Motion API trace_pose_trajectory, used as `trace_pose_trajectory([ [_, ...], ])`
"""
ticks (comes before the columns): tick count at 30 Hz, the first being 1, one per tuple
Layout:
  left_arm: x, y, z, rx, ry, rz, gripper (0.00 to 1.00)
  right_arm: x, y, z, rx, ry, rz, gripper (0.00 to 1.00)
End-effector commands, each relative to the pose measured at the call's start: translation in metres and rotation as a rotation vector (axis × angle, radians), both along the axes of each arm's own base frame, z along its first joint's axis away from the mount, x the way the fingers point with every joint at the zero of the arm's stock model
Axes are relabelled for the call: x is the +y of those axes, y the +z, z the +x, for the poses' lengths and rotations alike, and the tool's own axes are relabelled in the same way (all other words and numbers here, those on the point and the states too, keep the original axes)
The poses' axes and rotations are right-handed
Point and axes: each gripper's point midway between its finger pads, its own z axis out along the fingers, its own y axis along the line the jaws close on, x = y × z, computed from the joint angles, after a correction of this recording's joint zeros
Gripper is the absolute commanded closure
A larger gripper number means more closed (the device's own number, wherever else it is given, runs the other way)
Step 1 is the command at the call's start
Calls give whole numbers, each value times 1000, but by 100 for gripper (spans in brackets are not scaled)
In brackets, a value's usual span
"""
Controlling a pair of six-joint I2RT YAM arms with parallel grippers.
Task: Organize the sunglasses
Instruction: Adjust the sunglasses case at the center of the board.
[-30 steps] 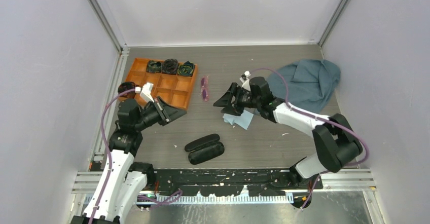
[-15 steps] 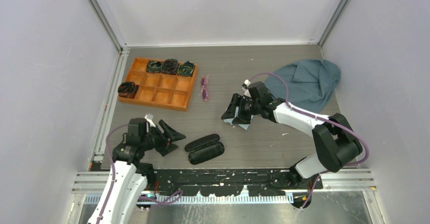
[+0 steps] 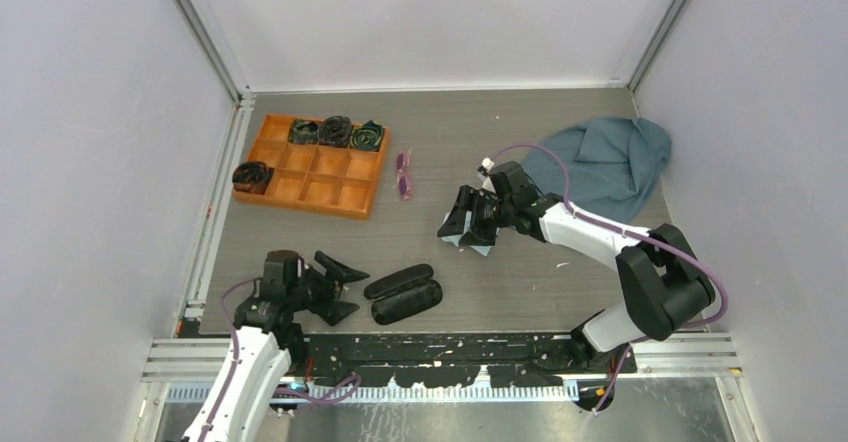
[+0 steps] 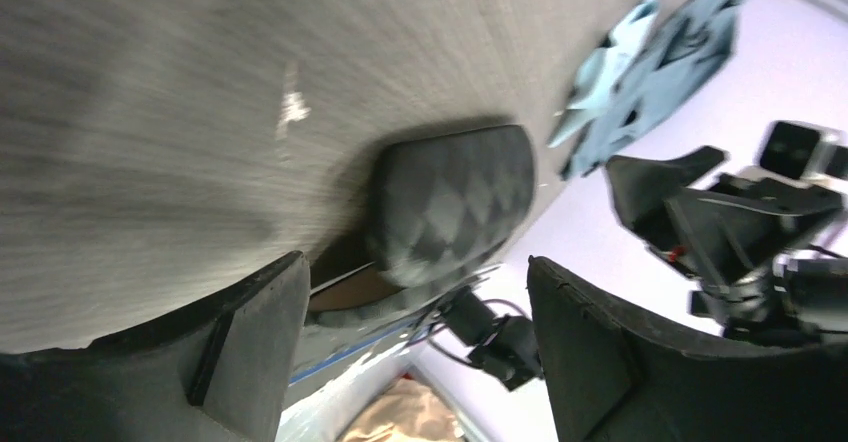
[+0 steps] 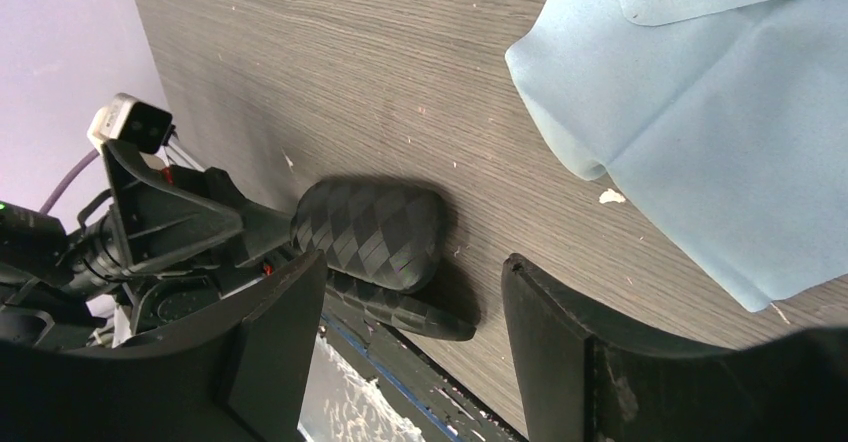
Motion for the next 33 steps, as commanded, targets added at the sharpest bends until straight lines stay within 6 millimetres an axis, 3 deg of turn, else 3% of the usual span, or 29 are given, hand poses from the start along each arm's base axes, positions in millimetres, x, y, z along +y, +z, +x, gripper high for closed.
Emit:
trace_pose_trajectory([
  [1,-6,-15,-1,33,46,-85,21,3,18,3,-57,13,30,30],
  [10,-10,-15,3,32,68,-134,26,5,24,5,-68,12,40,30],
  [22,11,11,9,51,-122,163,27,10,32,8,-68,12,70,30],
  [30,0,18,17,97,-214,117,26,9,33,7,-73,10,71,30],
  [33,6,22,17,132,-268,175,25,8,34,7,-78,6,69,29],
])
